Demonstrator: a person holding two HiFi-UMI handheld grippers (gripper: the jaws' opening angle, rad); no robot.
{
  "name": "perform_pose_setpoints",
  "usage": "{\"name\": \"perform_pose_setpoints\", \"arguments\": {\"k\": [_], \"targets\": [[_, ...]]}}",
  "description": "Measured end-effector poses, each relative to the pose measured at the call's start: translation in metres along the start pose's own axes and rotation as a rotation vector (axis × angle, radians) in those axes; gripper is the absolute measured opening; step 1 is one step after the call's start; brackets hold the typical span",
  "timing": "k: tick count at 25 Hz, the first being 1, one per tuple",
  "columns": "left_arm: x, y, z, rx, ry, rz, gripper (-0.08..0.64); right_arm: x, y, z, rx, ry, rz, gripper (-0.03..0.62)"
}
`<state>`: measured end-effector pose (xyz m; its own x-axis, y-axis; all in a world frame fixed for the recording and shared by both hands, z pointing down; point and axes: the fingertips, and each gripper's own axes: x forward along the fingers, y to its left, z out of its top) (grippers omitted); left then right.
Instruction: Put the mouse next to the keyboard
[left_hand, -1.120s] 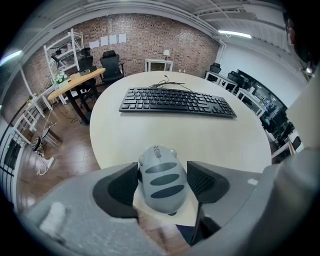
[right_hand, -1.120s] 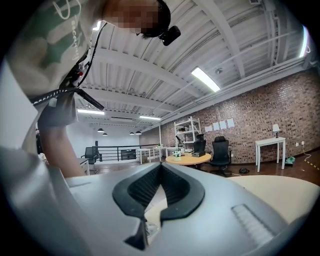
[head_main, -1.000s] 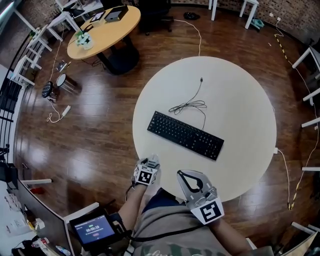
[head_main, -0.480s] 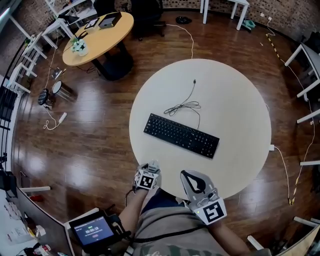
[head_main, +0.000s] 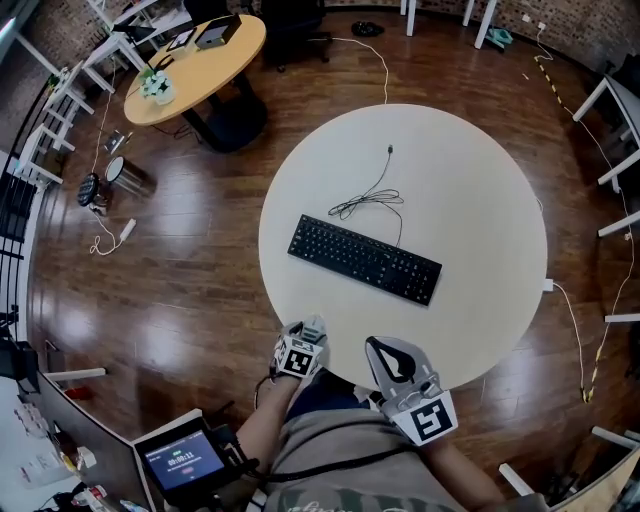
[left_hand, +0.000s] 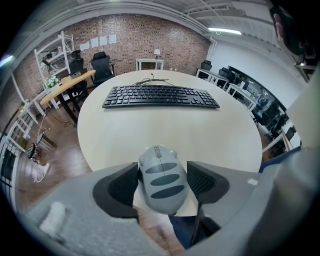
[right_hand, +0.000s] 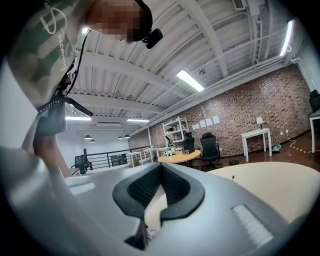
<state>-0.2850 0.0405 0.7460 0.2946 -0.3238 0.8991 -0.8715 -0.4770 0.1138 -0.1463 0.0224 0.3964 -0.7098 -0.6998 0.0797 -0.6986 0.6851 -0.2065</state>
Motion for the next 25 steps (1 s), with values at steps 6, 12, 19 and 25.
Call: {"name": "perform_pose_setpoints", "arguments": {"k": [6, 12, 19, 25], "targets": [[0.002, -0.015, -0.002, -0.009, 0.009, 0.004, 0.321, -0.007, -0.011, 0.003, 0.001, 0.008, 0.045, 0.006], [0.002, -0.039, -0.003, -0.016, -0.023, 0.0, 0.319, -0.018, -0.007, -0.004, -0.082, 0.031, 0.096, 0.006], [0.004, -0.056, -0.006, -0.047, -0.005, 0.009, 0.319, -0.025, -0.018, 0.0, -0.073, 0.036, 0.129, 0.005], [0.0, -0.063, -0.008, -0.056, 0.009, 0.003, 0.319, -0.021, -0.013, 0.004, -0.124, 0.032, 0.149, 0.006]]}}
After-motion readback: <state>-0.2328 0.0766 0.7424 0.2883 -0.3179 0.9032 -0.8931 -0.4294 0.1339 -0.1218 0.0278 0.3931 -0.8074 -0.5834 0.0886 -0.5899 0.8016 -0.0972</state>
